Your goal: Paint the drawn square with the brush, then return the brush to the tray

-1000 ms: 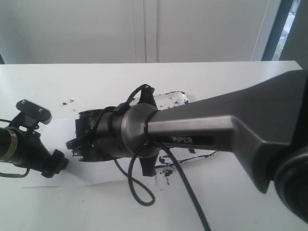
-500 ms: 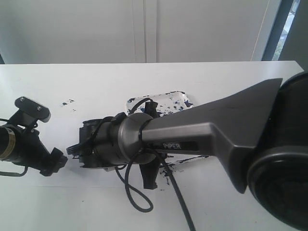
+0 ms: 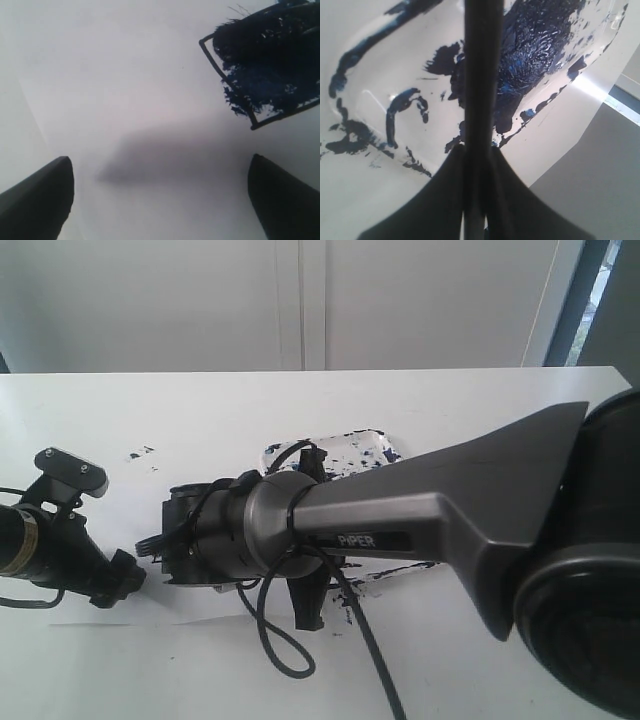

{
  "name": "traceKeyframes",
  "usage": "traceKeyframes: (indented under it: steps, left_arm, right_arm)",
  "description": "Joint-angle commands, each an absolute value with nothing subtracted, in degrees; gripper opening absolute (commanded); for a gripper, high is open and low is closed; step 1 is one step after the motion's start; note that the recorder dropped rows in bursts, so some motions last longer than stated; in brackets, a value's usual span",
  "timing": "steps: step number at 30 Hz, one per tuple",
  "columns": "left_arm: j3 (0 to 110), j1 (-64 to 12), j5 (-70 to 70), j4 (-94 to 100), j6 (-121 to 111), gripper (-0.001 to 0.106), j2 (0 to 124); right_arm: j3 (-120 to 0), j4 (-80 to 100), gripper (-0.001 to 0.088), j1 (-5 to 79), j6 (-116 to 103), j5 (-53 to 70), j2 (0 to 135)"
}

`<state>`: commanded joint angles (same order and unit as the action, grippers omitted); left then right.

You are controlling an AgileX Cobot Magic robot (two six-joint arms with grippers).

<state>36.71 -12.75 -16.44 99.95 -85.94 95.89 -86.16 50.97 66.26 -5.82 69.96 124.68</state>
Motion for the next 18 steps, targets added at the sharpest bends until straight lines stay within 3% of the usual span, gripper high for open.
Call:
traceKeyframes:
  steps: [18]
  left_arm:
    - [36.71,-12.75,-17.31,99.95,-85.94,0.094,94.54]
  right_arm:
    - [-86.14,50.57,0.0000,66.26,-5.82,69.96,124.68]
